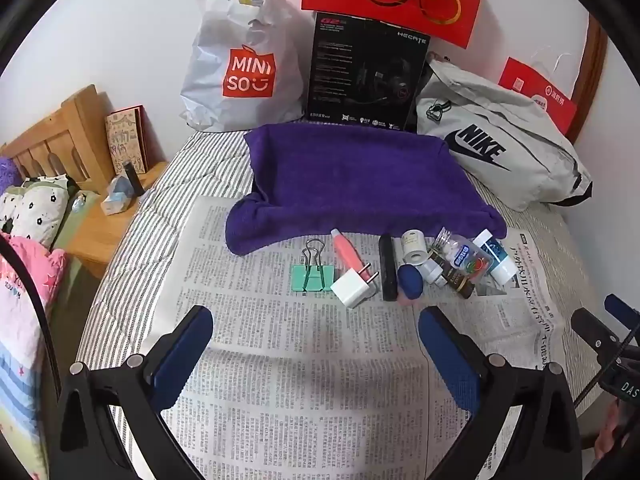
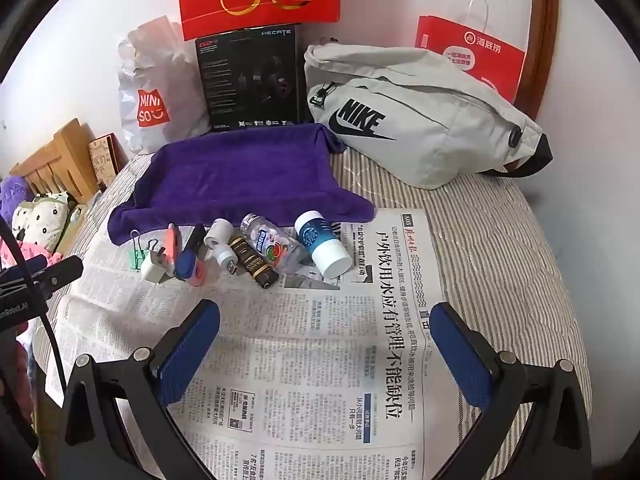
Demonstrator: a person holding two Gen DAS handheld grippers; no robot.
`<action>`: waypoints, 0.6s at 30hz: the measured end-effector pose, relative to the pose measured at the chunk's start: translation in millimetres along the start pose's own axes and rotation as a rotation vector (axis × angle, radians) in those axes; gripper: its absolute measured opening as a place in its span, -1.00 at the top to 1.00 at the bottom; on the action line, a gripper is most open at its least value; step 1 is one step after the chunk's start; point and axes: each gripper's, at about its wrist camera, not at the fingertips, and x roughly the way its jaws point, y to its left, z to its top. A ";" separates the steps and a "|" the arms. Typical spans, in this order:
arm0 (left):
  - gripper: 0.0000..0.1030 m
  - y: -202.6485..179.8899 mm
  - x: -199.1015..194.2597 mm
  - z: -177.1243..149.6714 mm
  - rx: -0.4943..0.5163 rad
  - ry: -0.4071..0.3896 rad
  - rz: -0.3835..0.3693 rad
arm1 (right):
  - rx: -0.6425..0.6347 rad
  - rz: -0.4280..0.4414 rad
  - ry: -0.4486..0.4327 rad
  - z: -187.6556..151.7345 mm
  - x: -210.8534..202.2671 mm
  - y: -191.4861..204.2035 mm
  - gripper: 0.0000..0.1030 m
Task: Organize rigid objects
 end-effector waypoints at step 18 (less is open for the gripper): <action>-1.00 2.4 -2.1 -2.9 0.016 0.002 -0.011 | -0.008 -0.015 0.003 2.1 -6.3 11.0 -0.99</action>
